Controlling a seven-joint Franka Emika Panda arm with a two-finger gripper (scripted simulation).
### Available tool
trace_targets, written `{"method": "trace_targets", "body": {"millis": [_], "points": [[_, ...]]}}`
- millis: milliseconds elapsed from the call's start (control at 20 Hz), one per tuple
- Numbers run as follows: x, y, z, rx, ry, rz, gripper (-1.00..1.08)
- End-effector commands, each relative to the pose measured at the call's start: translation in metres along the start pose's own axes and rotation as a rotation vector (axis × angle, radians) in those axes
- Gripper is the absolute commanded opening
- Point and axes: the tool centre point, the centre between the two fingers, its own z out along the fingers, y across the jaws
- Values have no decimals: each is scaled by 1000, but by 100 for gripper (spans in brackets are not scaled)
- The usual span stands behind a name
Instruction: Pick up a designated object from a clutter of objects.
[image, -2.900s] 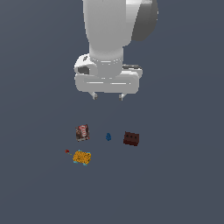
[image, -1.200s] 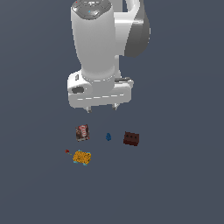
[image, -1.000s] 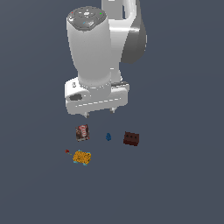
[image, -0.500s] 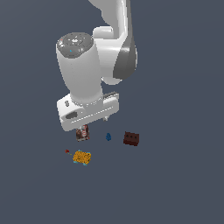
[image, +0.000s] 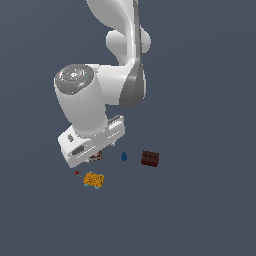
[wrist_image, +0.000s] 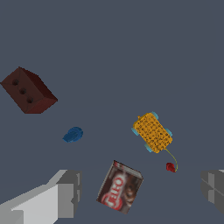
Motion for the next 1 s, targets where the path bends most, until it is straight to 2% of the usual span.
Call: {"method": "trace_targets", "body": {"millis": [0,950], "points": [[0,8,10,-1,1,-57,100],[-12,64,90,-5,10,-477,100]]}}
